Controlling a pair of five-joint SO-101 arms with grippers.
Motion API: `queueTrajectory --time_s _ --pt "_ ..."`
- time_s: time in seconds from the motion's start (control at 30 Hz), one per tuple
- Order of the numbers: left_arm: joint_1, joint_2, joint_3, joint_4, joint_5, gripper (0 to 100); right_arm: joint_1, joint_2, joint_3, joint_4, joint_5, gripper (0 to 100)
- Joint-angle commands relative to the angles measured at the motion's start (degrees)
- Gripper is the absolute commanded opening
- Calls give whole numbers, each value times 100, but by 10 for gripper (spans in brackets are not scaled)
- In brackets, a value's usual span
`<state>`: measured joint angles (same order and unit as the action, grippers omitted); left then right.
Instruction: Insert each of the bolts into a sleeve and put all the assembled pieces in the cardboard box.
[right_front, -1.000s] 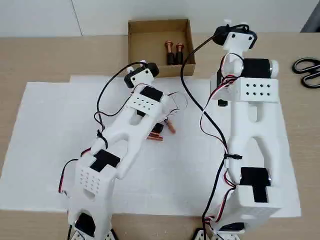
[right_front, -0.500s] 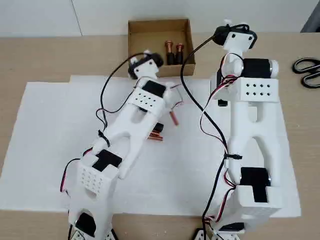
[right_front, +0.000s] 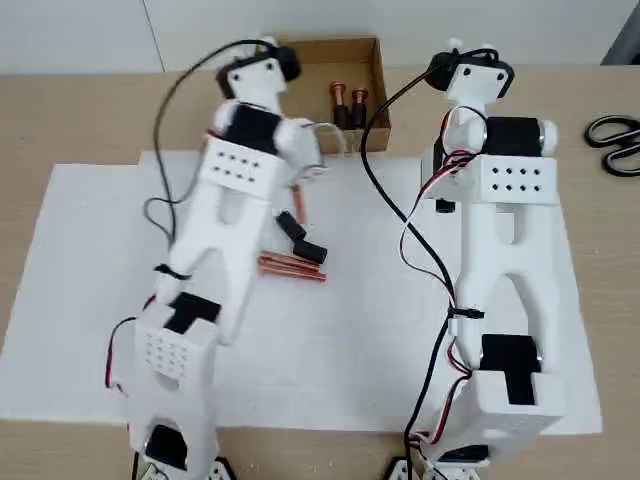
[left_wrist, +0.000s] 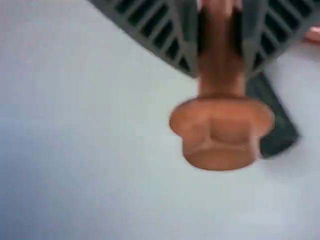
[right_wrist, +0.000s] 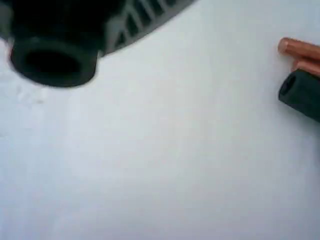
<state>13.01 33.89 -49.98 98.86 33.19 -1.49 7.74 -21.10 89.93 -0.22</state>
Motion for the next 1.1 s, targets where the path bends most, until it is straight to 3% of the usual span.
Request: queueTrajectory --time_s 0.0,0.17,0.37,0.57,0.67,0.87,1.07 --pt "-598 -413 31 176 -1257 6 31 -391 -26 40 53 6" --pt "-932 -1073 787 167 -2919 6 31 -400 -26 40 53 5" --pt "-914 -2462 1657 167 -3156 6 31 -400 -26 48 53 4" --pt "-941 -3815 3301 149 -3332 6 -4 -391 -26 110 53 4" --pt "-1020 -3930 4207 -360 -3455 6 -4 -365 -26 119 53 4" --pt "-1213 -3508 5912 -2470 -3455 6 -198 -365 -26 207 44 4" --pt "-1213 -2646 6185 -3191 -3455 6 -277 -391 -26 242 53 4"
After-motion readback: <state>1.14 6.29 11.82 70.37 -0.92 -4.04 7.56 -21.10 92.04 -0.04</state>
